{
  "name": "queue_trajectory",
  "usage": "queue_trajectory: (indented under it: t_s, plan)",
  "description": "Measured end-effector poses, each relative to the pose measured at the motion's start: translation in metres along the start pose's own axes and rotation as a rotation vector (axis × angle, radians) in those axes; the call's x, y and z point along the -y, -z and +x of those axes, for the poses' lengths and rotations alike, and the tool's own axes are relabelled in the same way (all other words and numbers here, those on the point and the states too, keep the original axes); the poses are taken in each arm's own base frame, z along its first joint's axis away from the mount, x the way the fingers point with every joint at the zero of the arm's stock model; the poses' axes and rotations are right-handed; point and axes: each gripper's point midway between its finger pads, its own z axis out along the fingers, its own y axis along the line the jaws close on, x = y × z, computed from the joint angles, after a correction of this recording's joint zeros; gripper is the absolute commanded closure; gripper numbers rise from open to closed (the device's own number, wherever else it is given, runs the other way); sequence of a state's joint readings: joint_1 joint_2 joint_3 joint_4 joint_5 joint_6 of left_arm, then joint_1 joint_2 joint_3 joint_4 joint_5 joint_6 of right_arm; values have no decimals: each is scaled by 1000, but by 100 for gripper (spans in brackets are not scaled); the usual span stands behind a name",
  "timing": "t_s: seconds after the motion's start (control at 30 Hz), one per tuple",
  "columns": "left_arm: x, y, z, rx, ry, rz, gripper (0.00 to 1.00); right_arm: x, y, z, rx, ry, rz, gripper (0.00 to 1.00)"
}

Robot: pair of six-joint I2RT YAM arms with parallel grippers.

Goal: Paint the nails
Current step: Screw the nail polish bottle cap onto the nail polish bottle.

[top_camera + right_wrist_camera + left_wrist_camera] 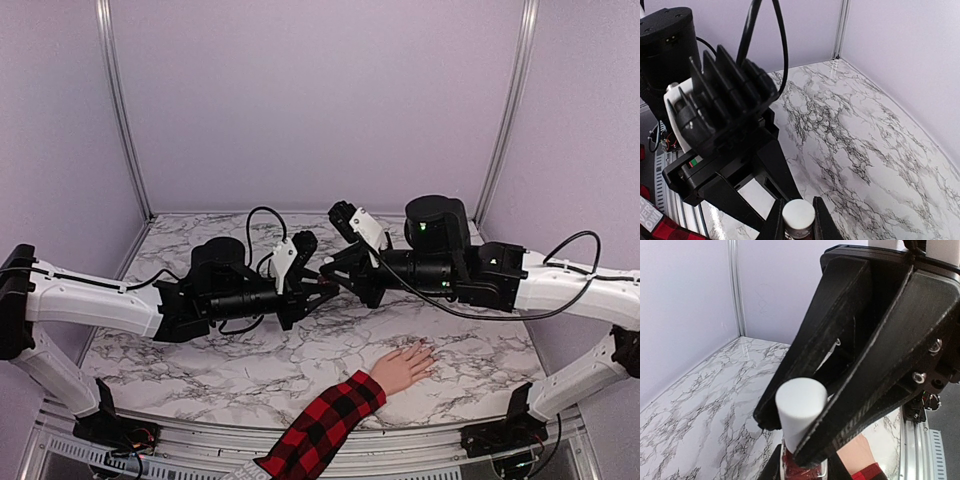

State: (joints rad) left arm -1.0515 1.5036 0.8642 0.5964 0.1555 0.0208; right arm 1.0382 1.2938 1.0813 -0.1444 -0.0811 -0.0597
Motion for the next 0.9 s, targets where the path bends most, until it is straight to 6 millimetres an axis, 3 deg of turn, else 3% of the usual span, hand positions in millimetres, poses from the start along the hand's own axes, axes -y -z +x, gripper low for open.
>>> queue_trajectory:
  t_s: [0.2, 0.37, 0.43, 0.73, 0.83, 0.9]
  plan:
    - [-7, -1, 0, 1, 3, -46, 100, 8, -4, -1, 8, -29, 45, 82]
    - [-8, 0, -4, 17, 3, -50, 100, 8, 0, -2, 14, -39, 49, 57]
    - [-9, 0, -6, 26, 3, -50, 100, 7, 4, -1, 19, -37, 46, 47]
    - [2, 0, -7, 31, 4, 17, 100, -1, 36, -18, 121, -3, 16, 25]
    - [12, 0, -7, 31, 0, 75, 100, -5, 47, -23, 168, 16, -2, 2]
    - [19, 1, -7, 30, -4, 115, 100, -8, 53, -23, 196, 23, -18, 2]
